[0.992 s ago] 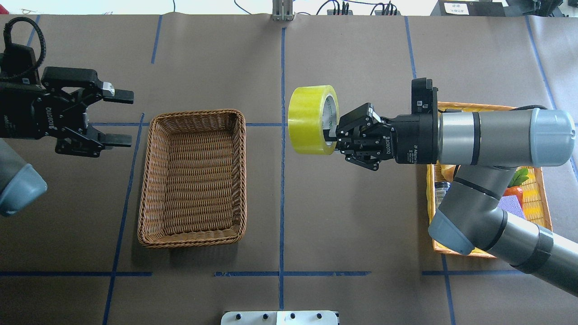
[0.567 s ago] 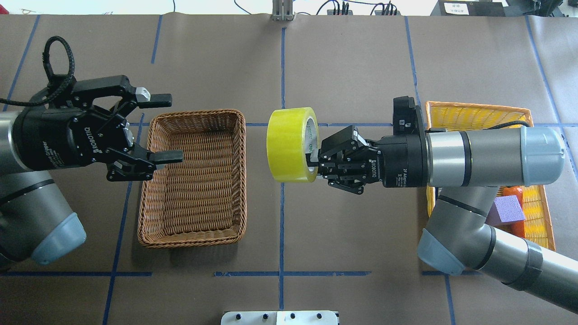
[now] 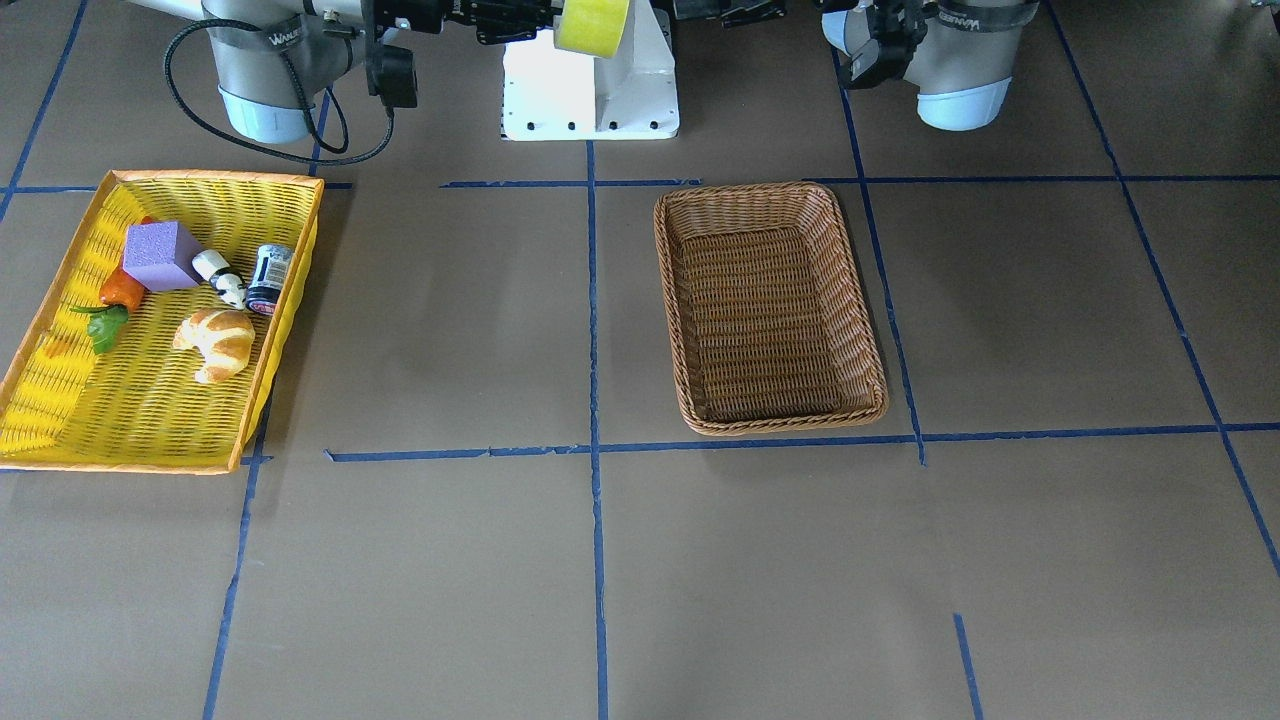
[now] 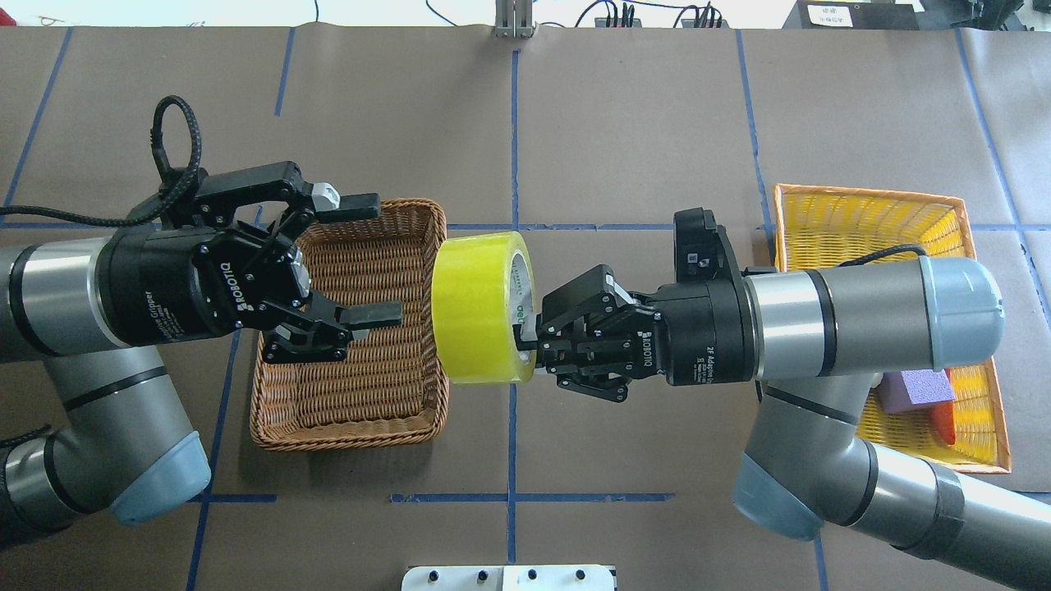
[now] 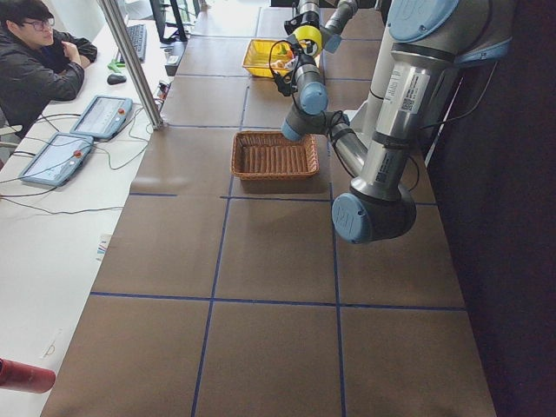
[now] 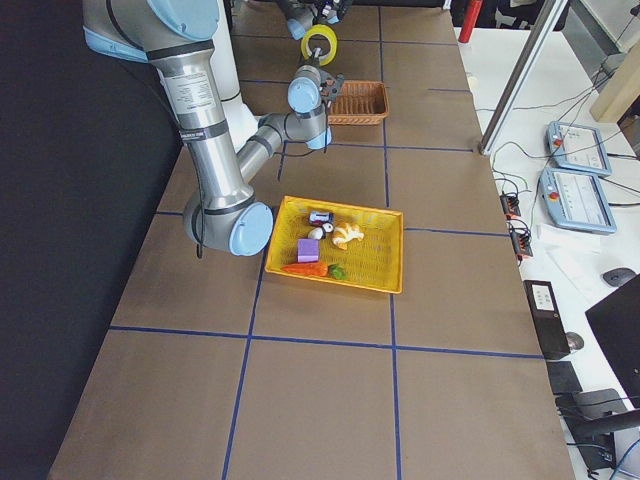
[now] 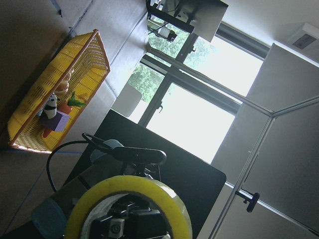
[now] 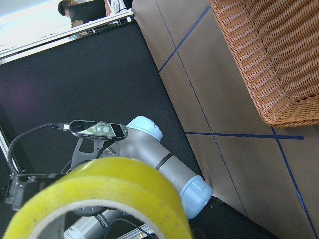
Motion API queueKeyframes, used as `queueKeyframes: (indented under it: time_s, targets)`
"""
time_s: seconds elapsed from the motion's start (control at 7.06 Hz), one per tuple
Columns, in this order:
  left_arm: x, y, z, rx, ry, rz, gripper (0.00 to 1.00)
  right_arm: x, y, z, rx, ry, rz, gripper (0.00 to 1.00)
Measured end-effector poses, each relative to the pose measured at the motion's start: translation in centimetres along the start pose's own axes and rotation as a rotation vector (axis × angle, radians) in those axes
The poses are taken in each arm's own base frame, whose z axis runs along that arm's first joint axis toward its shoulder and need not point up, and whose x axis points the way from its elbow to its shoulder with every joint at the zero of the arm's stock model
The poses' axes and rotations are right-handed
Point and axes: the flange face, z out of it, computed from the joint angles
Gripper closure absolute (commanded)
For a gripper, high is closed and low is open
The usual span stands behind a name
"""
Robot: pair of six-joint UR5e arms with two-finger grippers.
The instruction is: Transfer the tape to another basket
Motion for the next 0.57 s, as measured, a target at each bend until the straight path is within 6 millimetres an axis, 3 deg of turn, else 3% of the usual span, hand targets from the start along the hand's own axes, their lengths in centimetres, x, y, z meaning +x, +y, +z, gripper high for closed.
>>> queueKeyframes:
  time_s: [0.57]
  targets:
    - [-1.2, 1.7, 2.3, -0.053, -0.001, -0.032, 0.00, 1.0, 1.0, 1.3, -0.027, 0.011, 0.016, 1.00]
